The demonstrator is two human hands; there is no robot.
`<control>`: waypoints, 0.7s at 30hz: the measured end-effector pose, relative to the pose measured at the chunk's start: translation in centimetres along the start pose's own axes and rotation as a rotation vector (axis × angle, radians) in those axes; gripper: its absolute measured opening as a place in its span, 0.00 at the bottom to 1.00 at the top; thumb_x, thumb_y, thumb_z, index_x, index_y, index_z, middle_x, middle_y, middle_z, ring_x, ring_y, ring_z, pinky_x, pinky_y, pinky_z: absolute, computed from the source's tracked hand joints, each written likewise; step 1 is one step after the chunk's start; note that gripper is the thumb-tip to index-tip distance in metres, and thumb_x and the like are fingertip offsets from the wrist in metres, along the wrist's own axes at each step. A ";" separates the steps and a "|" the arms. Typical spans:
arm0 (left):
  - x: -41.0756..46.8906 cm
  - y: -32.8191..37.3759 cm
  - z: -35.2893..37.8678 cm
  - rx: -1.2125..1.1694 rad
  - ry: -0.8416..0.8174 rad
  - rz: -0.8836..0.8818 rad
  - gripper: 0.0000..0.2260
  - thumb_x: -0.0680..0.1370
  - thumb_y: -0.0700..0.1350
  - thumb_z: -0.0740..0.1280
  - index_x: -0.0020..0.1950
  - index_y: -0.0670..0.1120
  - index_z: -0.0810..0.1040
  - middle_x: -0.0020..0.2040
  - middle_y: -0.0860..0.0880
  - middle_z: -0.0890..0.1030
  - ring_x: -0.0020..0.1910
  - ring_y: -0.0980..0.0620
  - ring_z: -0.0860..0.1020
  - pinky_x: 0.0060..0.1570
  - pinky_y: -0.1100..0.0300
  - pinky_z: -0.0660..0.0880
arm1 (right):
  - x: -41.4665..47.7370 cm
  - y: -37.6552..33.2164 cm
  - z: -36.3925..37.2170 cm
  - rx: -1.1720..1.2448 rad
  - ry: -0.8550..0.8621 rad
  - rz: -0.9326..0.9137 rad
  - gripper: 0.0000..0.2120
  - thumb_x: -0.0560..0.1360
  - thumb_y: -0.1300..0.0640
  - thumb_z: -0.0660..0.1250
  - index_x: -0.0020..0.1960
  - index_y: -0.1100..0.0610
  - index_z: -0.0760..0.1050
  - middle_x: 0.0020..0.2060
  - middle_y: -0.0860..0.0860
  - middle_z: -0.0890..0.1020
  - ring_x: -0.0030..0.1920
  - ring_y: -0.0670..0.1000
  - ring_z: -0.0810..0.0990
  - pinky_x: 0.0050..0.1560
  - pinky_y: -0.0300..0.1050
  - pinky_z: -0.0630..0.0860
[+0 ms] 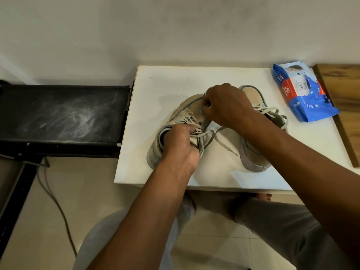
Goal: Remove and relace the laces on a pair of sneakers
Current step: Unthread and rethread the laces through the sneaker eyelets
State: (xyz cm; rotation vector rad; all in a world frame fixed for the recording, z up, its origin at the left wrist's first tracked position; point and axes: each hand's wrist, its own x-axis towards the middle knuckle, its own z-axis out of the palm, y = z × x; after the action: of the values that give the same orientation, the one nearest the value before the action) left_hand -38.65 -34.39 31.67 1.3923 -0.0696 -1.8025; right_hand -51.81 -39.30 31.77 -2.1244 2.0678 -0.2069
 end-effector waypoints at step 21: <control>0.4 -0.2 0.2 -0.027 -0.026 0.012 0.12 0.73 0.29 0.61 0.52 0.39 0.79 0.54 0.35 0.82 0.47 0.37 0.82 0.54 0.39 0.78 | 0.0 -0.2 0.1 -0.081 0.064 0.023 0.07 0.73 0.55 0.66 0.45 0.56 0.82 0.38 0.56 0.82 0.37 0.59 0.80 0.37 0.47 0.76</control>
State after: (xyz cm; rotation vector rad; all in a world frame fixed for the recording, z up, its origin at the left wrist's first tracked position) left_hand -38.94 -34.59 31.35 1.3471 -0.0668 -1.8057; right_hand -51.55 -39.29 31.73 -2.1662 2.1712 -0.1940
